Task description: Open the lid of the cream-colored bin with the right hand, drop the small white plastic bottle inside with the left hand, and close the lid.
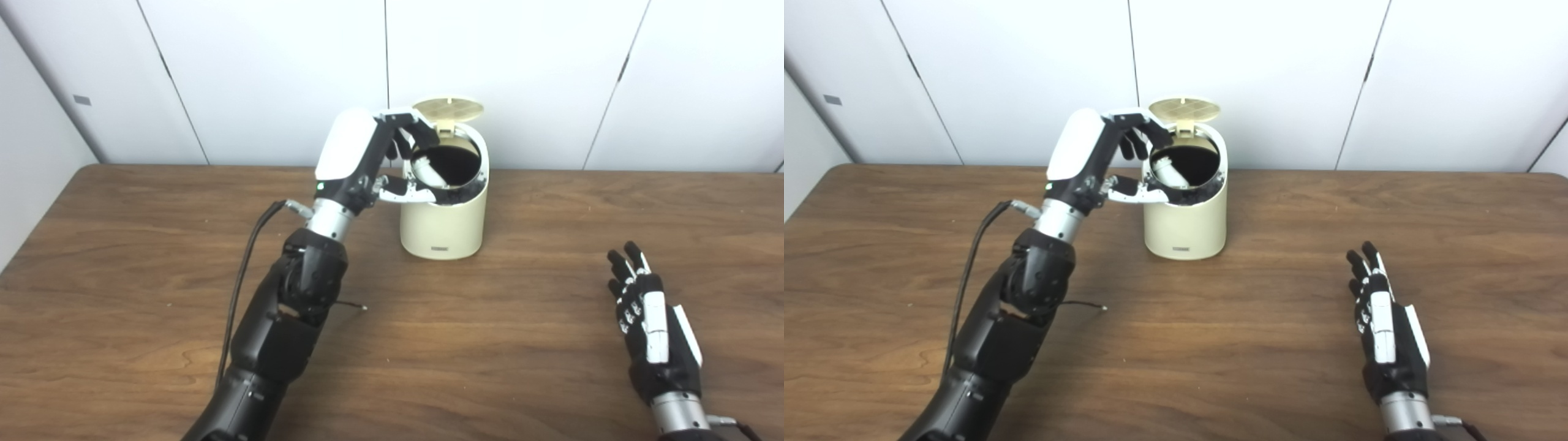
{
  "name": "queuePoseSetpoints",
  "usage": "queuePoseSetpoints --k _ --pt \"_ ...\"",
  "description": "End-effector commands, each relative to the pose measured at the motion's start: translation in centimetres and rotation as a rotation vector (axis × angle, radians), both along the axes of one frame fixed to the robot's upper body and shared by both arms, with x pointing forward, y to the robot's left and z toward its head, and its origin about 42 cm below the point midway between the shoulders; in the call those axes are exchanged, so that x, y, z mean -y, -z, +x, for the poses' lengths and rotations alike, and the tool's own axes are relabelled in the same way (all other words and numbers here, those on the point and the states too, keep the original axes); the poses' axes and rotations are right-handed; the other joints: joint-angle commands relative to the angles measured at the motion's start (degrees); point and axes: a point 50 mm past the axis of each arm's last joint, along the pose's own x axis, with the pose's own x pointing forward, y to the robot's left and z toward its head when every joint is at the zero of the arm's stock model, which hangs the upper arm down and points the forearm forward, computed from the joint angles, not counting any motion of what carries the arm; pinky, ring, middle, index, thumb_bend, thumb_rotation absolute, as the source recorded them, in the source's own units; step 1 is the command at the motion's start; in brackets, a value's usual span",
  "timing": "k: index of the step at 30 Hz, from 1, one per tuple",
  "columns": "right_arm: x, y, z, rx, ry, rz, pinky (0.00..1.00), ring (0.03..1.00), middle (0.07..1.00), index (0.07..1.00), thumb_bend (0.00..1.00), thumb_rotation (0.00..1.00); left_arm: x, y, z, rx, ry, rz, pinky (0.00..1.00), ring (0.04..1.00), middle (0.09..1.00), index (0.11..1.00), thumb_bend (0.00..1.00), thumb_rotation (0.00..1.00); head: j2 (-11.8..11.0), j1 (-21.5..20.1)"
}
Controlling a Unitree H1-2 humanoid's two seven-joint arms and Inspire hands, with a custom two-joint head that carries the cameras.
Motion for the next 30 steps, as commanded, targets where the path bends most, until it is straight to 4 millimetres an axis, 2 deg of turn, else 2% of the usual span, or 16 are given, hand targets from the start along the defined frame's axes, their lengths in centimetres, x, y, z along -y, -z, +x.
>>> queuePoseSetpoints --k 1,5,9,12,14,17,18,19,21,22,23,24,27,30 --pt "0.0 0.4 -0.2 -0.038 -0.009 0.008 1.0 1.0 0.955 1.0 0.6 1.0 -0.9 -2.5 -0.8 0.043 -0.005 -0.092 0.34 0.419 0.509 0.516 0.93 0.06 0.0 0.1" --pt "0.0 0.3 -0.3 -0.039 -0.008 0.007 1.0 1.0 0.956 1.0 0.6 1.0 -3.2 -2.7 -2.7 -0.038 -0.021 -0.188 0.34 0.436 0.508 0.523 0.86 0.05 0.2 0.1" --pt "0.1 0.3 -0.3 -0.032 -0.017 0.004 1.0 1.0 0.96 1.0 0.58 1.0 -5.7 -1.7 -4.1 -0.083 -0.081 -0.253 0.35 0.469 0.54 0.536 0.82 0.04 0.2 0.0" --pt "0.2 0.2 -0.3 -0.027 -0.018 0.004 1.0 1.0 0.959 1.0 0.6 1.0 -6.8 -0.5 -4.7 -0.123 -0.124 -0.281 0.4 0.511 0.562 0.541 0.74 0.11 0.3 -0.1" --pt "0.2 0.0 -0.2 -0.013 -0.018 -0.008 1.0 1.0 0.962 1.0 0.61 1.0 -7.5 0.8 -5.2 -0.176 -0.125 -0.306 0.4 0.497 0.555 0.559 0.67 0.18 0.5 0.0" --pt "0.2 -0.4 0.3 0.018 -0.013 -0.053 1.0 1.0 0.96 1.0 0.61 1.0 -8.5 3.1 -6.0 -0.316 -0.071 -0.3 0.5 0.609 0.669 0.667 0.59 0.28 0.3 -0.2" --pt "0.2 -0.7 0.7 0.038 -0.013 -0.054 1.0 1.0 0.961 0.998 0.61 1.0 -8.7 4.0 -6.4 -0.377 -0.04 -0.301 0.66 0.749 0.821 0.84 0.58 0.47 0.4 -0.3" --pt "0.0 -1.0 1.0 0.054 -0.011 -0.052 1.0 1.0 0.962 0.998 0.61 1.0 -8.7 4.8 -6.8 -0.431 -0.011 -0.32 0.68 0.763 0.833 0.853 0.58 0.49 0.4 -0.4" --pt "-0.1 -1.7 1.6 0.081 -0.008 -0.059 1.0 0.998 0.962 0.99 0.6 1.0 -8.6 6.3 -7.5 -0.522 0.04 -0.398 0.78 0.853 0.902 0.915 0.57 0.57 0.4 -0.5" --pt "-0.2 -1.9 1.7 0.089 -0.008 -0.064 1.0 0.993 0.965 0.988 0.6 1.0 -8.5 6.7 -7.7 -0.544 0.053 -0.421 0.84 0.901 0.938 0.947 0.58 0.66 0.4 -0.5" --pt "-0.3 -2.3 2.1 0.103 -0.013 -0.084 1.0 0.991 0.966 0.987 0.6 1.0 -8.3 7.4 -8.0 -0.569 0.069 -0.442 0.86 0.917 0.95 0.958 0.58 0.69 0.4 -0.5" --pt "-0.4 -2.8 2.6 0.119 -0.02 -0.111 1.0 0.991 0.971 0.991 0.61 1.0 -8.1 8.0 -8.3 -0.591 0.087 -0.465 0.93 0.967 0.984 0.987 0.62 0.8 0.4 -0.5" --pt "-0.7 -4.0 3.3 0.146 -0.031 -0.167 1.0 0.989 0.972 0.991 0.64 1.0 -7.7 9.0 -8.8 -0.621 0.135 -0.526 0.98 0.995 0.998 0.998 0.64 0.87 -0.1 -0.9" --pt "-1.3 -6.1 4.4 0.183 -0.047 -0.233 1.0 0.985 0.962 0.972 0.73 1.0 -7.4 10.2 -9.4 -0.64 0.16 -0.574 1.0 1.0 1.0 1.0 0.64 0.97 0.0 -1.3"
